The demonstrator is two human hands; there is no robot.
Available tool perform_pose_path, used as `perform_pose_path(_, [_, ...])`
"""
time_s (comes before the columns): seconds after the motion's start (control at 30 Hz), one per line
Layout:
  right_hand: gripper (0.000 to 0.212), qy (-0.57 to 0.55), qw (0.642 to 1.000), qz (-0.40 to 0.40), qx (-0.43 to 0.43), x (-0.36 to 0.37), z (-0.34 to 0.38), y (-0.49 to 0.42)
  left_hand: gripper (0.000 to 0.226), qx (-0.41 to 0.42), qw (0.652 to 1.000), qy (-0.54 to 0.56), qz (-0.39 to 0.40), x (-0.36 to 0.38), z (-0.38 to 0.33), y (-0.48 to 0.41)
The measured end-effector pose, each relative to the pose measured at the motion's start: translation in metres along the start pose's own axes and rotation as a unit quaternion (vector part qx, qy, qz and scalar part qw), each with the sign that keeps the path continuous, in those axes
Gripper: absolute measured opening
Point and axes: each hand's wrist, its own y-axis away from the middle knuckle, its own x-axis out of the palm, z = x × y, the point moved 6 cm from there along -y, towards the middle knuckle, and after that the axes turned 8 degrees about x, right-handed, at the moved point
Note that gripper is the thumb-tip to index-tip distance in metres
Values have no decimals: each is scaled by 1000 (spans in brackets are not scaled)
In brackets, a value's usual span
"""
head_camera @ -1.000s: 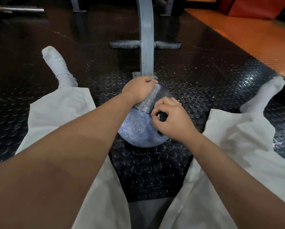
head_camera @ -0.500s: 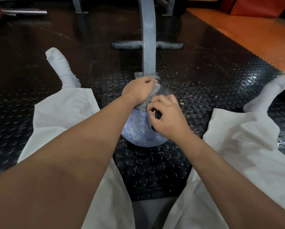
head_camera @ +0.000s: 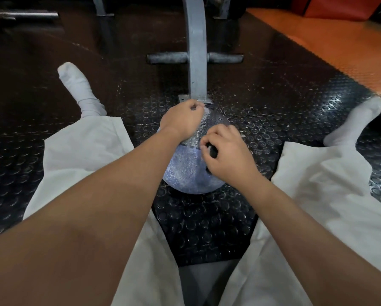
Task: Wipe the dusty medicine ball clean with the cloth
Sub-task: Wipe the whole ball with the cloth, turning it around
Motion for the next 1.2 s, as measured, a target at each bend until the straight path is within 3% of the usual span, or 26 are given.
perform_pose_path(0.13, [20,66,996,-14,-55,12,29,-10,33,-9,1000,17,7,-1,2,-3])
perform_pose_path(0.43, [23,12,999,-23,-42,-6,-6,8,33,2,1000,19,-2,-2,6,-5])
perform_pose_path(0.6, [27,65,995,-23,-66,8,24,-12,30,6,1000,18,15,-2,6,-7])
perform_pose_path(0.73, [15,99,992,-8,-82,16,42,-22,24,2,997,69,24,-8,15,-5])
perform_pose_path(0.97, [28,16,996,9,-89,0,7,-3,21,-20,992,123,-18,-16,30,3])
perform_pose_path(1.2, [20,98,986,-22,-132,22,51,-9,29,6,995,104,-3,-18,24,10])
